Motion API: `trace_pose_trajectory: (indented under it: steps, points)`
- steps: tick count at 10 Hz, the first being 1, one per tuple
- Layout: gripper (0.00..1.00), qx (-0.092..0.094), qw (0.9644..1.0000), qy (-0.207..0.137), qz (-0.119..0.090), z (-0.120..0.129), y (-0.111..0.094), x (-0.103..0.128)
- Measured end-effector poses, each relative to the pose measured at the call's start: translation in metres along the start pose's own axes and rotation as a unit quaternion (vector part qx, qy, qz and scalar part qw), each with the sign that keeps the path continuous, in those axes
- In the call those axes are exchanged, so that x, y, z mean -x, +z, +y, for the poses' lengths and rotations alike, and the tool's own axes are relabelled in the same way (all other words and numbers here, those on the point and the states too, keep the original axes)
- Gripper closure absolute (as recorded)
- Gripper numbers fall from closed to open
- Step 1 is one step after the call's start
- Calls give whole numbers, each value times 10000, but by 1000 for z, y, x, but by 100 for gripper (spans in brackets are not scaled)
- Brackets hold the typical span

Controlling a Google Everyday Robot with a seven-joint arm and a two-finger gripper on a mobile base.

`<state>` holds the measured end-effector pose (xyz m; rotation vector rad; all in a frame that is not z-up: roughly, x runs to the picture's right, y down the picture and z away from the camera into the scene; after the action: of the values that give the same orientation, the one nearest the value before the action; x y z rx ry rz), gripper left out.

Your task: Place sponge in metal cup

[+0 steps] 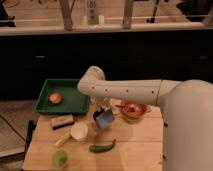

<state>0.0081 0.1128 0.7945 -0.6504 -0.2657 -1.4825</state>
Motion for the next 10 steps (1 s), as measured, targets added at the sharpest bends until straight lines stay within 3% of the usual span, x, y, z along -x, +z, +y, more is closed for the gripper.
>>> trace_pose_trajectory:
  steps: [10]
  points:
    - [20, -31, 10000, -79, 4, 1, -2, -1]
